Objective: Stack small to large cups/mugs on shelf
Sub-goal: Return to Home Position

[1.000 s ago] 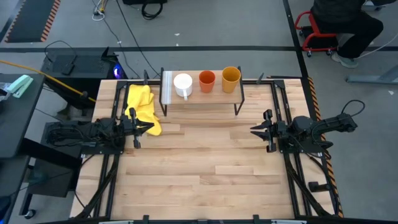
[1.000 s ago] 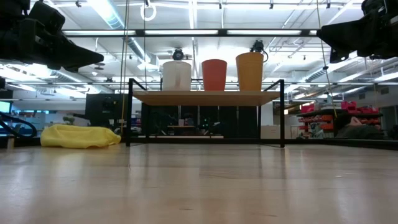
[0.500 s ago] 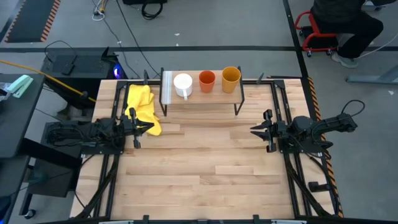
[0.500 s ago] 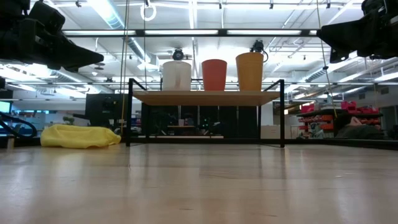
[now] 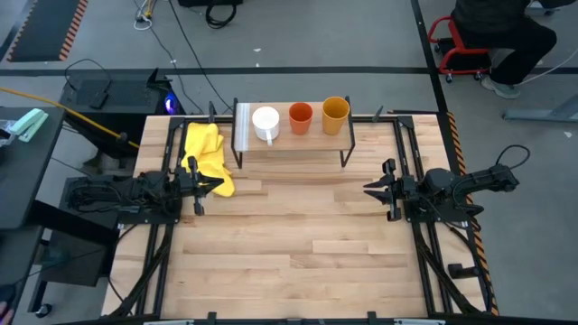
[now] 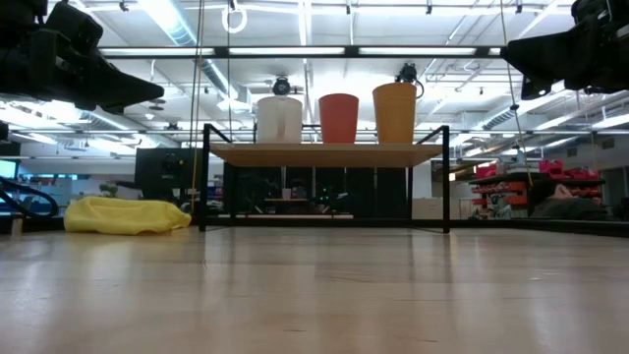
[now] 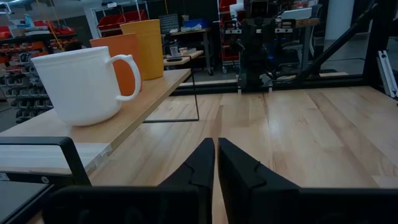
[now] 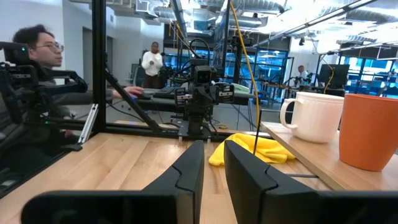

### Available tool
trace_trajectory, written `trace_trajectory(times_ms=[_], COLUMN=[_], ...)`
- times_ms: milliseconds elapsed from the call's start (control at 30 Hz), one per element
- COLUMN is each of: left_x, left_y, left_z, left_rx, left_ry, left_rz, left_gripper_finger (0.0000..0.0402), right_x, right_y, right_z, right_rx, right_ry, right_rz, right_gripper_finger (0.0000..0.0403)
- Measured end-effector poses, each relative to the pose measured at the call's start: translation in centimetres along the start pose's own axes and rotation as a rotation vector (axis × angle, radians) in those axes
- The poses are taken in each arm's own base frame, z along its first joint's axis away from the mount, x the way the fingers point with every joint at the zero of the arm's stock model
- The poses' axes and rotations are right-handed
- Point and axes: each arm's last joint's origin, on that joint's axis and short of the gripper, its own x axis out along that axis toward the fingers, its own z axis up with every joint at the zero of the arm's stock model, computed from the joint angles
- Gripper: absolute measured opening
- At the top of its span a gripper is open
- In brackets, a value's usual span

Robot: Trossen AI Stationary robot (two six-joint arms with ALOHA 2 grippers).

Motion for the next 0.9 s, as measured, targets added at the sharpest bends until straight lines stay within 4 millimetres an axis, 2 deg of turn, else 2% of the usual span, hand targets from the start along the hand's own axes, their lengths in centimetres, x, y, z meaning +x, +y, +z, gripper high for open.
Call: trace_trajectory(times_ms=[900], left_x=[0.00], left_y=[0.00], left_z=[0.00], left_rx=[0.000], left_ry=[0.000], left_rz=[0.000], left_gripper_finger=[0.0033], right_x=[0.00], right_y=[0.00], right_z=[0.00], right_rx=[0.000], right_ry=[0.000], right_rz=[0.000], right_gripper_finger=[0.0071])
